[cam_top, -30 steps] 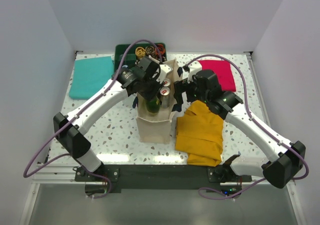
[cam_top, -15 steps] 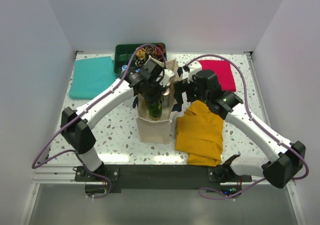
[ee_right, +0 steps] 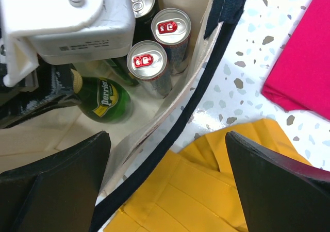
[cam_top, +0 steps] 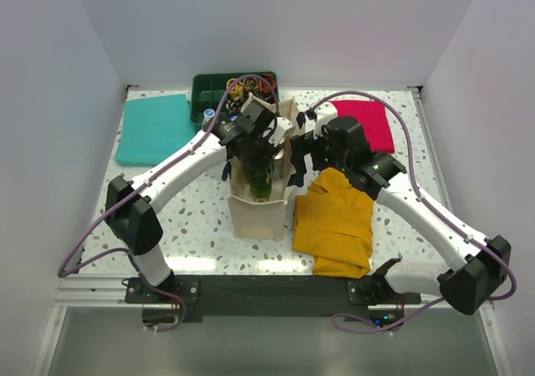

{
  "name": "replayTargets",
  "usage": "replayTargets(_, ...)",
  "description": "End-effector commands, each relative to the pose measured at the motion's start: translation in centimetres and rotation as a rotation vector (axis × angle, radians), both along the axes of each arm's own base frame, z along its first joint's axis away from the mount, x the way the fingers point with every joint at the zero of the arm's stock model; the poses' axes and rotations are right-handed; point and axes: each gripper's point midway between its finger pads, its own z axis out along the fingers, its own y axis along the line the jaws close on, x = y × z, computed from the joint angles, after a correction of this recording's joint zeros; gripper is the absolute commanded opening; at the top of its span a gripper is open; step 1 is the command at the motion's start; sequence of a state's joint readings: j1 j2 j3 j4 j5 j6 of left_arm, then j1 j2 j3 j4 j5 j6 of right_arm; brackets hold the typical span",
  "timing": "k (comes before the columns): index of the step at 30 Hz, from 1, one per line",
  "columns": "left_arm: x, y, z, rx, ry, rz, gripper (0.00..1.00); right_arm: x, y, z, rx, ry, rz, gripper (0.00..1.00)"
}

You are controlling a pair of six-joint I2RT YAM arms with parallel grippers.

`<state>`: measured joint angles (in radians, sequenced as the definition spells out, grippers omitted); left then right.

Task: Take the beverage out of the canvas bag
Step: Take out the drink from the canvas bag.

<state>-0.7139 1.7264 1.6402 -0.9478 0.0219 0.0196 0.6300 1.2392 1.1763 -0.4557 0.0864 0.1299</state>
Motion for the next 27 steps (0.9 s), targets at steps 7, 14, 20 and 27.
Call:
replayTargets(7, 1.6, -1.4, 2.0, -0.074, -0.088, 0.003, 0.49, 0.6, 0.2, 1.4, 0.006, -0.041, 0.002, 0.98)
replayTargets(14, 1.5, -1.1, 1.6, -0.059, -0.079, 0.007, 0.5, 0.7, 0.1, 1.3, 0.003, -0.042, -0.004, 0.98)
replayTargets(20, 1.1, -0.8, 0.7, -0.036, -0.052, 0.003, 0.49, 0.6, 0.1, 1.3, 0.002, -0.04, 0.0, 0.98)
replayTargets(27, 0.8, -0.4, -0.3, -0.016, -0.037, 0.014, 0.43, 0.6, 0.1, 1.2, 0.002, -0.038, -0.001, 0.98)
